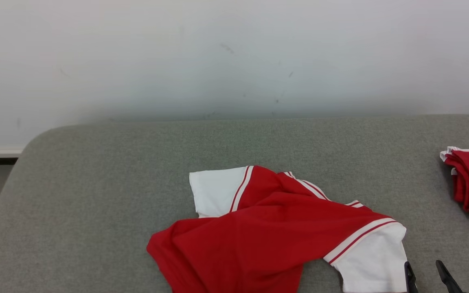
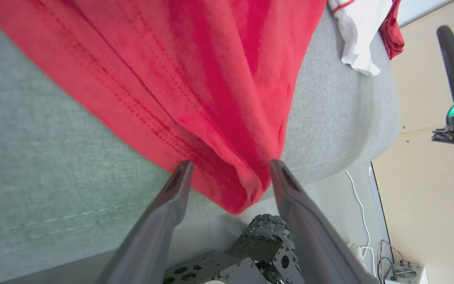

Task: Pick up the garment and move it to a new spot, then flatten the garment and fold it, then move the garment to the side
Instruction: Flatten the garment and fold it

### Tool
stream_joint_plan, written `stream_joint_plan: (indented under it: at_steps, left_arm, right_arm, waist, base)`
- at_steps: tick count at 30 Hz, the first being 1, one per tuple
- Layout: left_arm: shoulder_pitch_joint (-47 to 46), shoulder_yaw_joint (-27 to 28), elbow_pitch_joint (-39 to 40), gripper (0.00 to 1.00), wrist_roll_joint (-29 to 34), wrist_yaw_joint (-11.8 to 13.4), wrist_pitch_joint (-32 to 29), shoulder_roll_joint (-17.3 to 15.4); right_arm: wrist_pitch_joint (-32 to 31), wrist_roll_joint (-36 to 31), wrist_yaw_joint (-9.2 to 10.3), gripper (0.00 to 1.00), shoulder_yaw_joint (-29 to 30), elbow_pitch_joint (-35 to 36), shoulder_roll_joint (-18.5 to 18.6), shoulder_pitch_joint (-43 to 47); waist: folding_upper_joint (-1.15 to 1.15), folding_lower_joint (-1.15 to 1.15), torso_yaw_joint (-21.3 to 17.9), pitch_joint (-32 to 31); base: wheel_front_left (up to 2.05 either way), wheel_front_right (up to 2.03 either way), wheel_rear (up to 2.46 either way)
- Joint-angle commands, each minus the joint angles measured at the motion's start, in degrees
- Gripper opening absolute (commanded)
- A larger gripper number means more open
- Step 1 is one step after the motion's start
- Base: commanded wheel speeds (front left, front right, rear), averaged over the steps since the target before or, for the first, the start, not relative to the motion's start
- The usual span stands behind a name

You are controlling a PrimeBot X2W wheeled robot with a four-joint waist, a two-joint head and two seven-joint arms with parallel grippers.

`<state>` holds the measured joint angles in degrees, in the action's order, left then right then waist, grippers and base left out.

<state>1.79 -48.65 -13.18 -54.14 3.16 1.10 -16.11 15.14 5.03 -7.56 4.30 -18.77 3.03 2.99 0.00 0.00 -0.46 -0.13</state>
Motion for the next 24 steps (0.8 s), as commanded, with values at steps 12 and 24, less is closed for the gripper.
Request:
stream_joint_plan:
  at_steps: [12, 24]
  left_arm:
    - [1.42, 12.47, 9.69, 1.0, -6.05, 7.16, 2.75, -6.84]
    - [0.52, 14.43, 0.18, 1.0, -13.15, 0.86, 2.5, -2.06]
  right_arm:
    - [-0.03, -0.83, 0.16, 1.0, -0.25, 0.25, 0.5, 0.15]
    - [-0.03, -0.34, 0.16, 1.0, -0.7, -0.07, 1.35, -0.45]
  waist:
    - [0.0, 0.0, 0.25, -0.48]
    - [0.0, 0.0, -2.44, 0.11]
  base:
    - [0.0, 0.0, 0.0]
    - [0.0, 0.0, 0.0]
